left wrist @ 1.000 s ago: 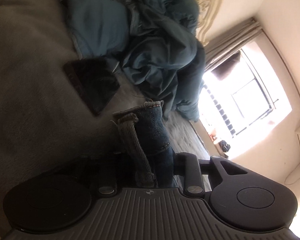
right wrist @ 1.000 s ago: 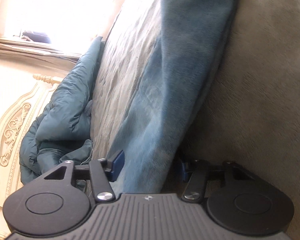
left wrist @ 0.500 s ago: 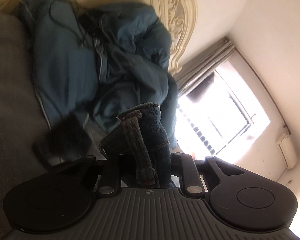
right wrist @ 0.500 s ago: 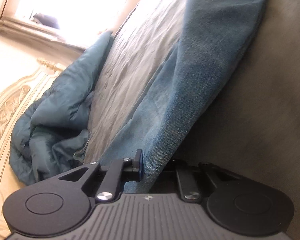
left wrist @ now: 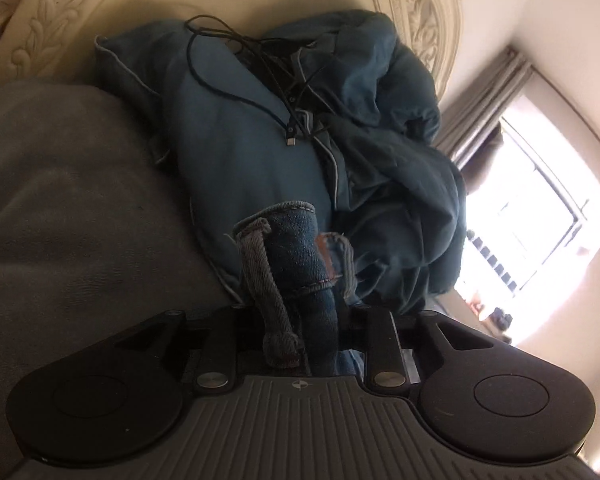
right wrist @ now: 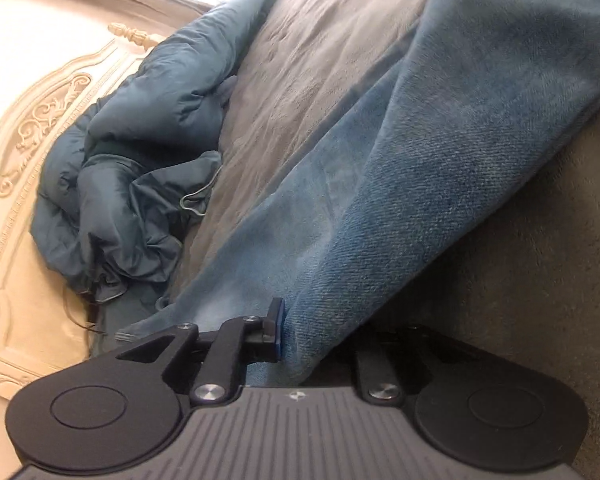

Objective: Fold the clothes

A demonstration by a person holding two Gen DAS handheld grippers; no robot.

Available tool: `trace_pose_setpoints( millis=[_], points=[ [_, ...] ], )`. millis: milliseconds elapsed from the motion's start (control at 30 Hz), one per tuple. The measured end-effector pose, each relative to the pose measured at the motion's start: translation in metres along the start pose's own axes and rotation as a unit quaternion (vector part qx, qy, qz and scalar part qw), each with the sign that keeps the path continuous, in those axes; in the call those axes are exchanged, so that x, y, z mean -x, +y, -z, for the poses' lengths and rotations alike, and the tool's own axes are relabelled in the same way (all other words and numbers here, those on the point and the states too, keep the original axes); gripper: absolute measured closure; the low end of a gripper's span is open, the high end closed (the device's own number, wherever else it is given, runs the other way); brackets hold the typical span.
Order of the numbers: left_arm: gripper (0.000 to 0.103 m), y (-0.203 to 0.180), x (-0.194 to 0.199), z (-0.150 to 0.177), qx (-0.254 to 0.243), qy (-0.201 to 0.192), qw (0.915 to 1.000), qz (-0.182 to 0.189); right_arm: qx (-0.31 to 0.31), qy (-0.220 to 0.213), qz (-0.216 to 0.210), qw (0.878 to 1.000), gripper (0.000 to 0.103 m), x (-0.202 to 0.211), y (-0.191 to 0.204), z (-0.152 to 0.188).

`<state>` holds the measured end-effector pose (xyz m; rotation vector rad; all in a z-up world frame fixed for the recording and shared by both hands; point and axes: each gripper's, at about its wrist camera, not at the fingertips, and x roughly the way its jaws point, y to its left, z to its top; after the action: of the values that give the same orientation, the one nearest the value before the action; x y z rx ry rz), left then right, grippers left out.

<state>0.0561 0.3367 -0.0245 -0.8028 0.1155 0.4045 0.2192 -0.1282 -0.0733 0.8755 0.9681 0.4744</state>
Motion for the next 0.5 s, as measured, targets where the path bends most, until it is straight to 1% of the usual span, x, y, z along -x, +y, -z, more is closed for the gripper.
trace_pose_setpoints(
  millis=[33,67,100,133,200,300,333,400,500],
  points=[
    [0.066,0.001,0.001,-0.002,0.004,0.01,0.9999,-0.004,0.004,-0.001,0.001,1.0,0.075,0.008,-0.002,-0.001],
    [0.064,0.003,0.002,-0.004,0.008,0.019,0.9998,-0.008,0.012,-0.005,0.003,1.0,0.069,0.014,-0.002,-0.002],
    [0.06,0.005,0.003,-0.006,0.011,0.021,0.9996,-0.016,0.021,-0.009,0.005,1.0,0.066,0.019,-0.001,-0.003],
    [0.053,0.006,0.008,-0.008,0.008,0.013,0.9994,-0.03,0.03,-0.015,0.01,0.999,0.059,0.029,-0.003,-0.003],
    [0.049,0.005,0.019,-0.012,-0.012,-0.013,0.9981,-0.06,0.045,-0.025,0.023,0.998,0.057,0.048,-0.006,-0.005],
    [0.048,0.002,0.033,-0.021,-0.031,-0.05,0.9937,-0.095,0.043,-0.05,0.033,0.997,0.056,0.081,-0.023,-0.009],
    [0.048,-0.003,0.037,-0.023,-0.036,-0.056,0.9926,-0.101,0.038,-0.063,0.037,0.997,0.056,0.094,-0.031,-0.012],
    [0.048,-0.017,0.043,-0.024,-0.052,-0.058,0.9921,-0.099,0.029,-0.097,0.048,0.994,0.056,0.122,-0.048,-0.017],
    [0.047,-0.059,0.045,-0.006,-0.107,-0.036,0.991,-0.072,0.013,-0.152,0.067,0.986,0.056,0.163,-0.074,-0.029]
  ],
)
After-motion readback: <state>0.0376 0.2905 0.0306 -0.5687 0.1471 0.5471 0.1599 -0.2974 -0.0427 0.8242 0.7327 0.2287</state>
